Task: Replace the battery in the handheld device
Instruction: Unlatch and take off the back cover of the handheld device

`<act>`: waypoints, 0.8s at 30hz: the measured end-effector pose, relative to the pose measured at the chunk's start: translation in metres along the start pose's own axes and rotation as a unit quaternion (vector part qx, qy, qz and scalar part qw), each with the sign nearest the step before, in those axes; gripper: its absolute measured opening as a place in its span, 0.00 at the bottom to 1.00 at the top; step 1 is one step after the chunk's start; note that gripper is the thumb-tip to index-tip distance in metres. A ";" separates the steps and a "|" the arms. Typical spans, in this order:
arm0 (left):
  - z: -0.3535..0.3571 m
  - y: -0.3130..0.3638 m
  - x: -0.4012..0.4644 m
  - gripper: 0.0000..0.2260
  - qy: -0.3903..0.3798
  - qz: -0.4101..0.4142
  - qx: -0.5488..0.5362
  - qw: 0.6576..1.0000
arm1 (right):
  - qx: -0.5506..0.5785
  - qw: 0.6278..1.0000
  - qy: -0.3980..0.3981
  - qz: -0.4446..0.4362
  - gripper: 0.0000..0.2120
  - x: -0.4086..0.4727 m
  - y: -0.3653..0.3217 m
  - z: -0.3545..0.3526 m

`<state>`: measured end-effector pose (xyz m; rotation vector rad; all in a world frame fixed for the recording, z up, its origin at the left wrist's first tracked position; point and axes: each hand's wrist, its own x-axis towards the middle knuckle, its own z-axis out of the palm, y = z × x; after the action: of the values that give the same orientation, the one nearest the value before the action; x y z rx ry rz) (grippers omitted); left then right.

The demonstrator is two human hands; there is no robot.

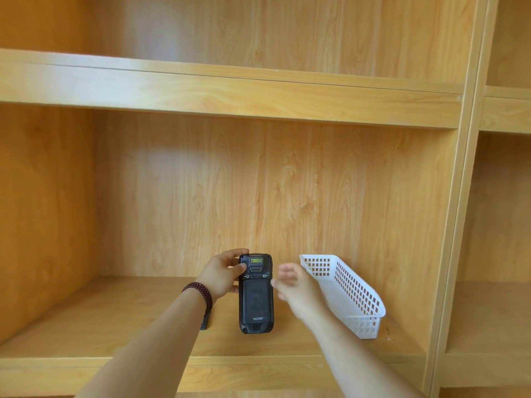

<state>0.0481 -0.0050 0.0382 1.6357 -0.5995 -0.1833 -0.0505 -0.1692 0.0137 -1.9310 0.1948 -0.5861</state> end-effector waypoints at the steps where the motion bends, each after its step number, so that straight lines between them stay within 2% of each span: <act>1: 0.000 0.000 0.000 0.15 0.000 0.000 0.000 1.000 | -0.058 0.997 0.012 -0.044 0.10 0.004 -0.004 -0.004; 4: 0.001 0.000 0.002 0.15 -0.004 0.000 0.002 1.000 | -0.193 0.970 -0.018 -0.149 0.04 0.016 -0.010 -0.009; 7: 0.001 -0.001 0.003 0.16 -0.001 -0.002 0.001 1.000 | -0.247 0.952 -0.046 -0.176 0.06 0.022 -0.005 -0.007; 12: 0.000 0.000 0.004 0.16 -0.003 0.006 0.012 1.000 | -0.322 0.917 -0.034 -0.233 0.06 0.020 -0.006 -0.006; 17: 0.002 0.000 0.005 0.16 -0.007 0.002 0.009 1.000 | -0.444 0.842 -0.010 -0.307 0.09 0.025 -0.009 -0.008; 21: 0.003 -0.002 0.005 0.16 -0.008 0.003 0.008 1.000 | -0.497 0.774 0.017 -0.393 0.06 0.029 -0.004 -0.007; 24: 0.002 -0.004 0.006 0.16 -0.009 0.002 0.010 1.000 | -0.514 0.746 0.016 -0.424 0.09 0.035 0.004 -0.005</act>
<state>0.0529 -0.0094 0.0355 1.6528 -0.6202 -0.1900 -0.0227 -0.1888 0.0226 -3.0977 -0.5056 -1.2931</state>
